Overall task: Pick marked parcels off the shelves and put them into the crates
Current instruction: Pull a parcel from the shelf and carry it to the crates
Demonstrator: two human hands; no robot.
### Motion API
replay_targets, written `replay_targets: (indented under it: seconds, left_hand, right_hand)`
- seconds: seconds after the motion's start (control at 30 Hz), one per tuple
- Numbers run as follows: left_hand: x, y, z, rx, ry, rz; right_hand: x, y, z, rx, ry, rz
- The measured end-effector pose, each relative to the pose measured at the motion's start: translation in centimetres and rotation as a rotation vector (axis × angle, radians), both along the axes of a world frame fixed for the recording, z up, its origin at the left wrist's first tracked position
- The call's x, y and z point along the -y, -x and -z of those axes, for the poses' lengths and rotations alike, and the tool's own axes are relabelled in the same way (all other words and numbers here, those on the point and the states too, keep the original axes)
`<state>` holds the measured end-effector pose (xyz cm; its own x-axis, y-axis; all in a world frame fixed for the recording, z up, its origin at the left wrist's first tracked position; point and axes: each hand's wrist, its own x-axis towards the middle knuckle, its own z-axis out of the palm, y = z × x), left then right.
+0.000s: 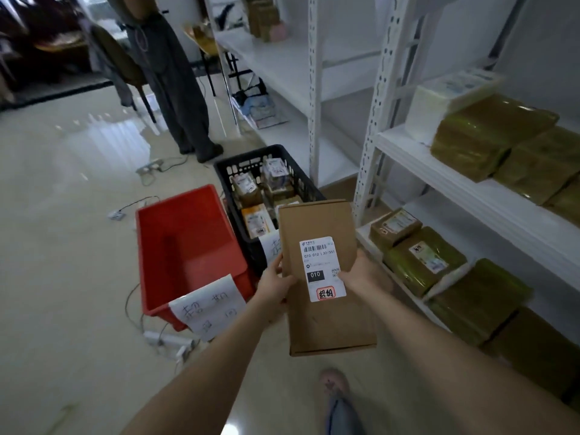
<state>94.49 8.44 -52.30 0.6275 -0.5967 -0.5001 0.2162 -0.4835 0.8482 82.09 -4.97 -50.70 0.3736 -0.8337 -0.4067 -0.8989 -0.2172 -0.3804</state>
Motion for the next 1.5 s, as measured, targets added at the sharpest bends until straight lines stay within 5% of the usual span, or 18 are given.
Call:
replay_targets:
  seconds: [0.67,1.2,1.5]
  left_hand:
    - [11.7,-26.8,5.0,-0.231,-0.258,-0.173]
    - [18.2,-37.8,13.0,-0.414,-0.359,-0.177]
    - [21.5,-40.9,16.5,-0.361,-0.412,-0.258]
  right_hand:
    - [15.6,-30.3,8.1,-0.095,-0.220,-0.220]
    - [20.2,-41.8,16.4,-0.229,-0.318,-0.122]
    - [21.3,-45.5,19.5,-0.183,-0.313,-0.049]
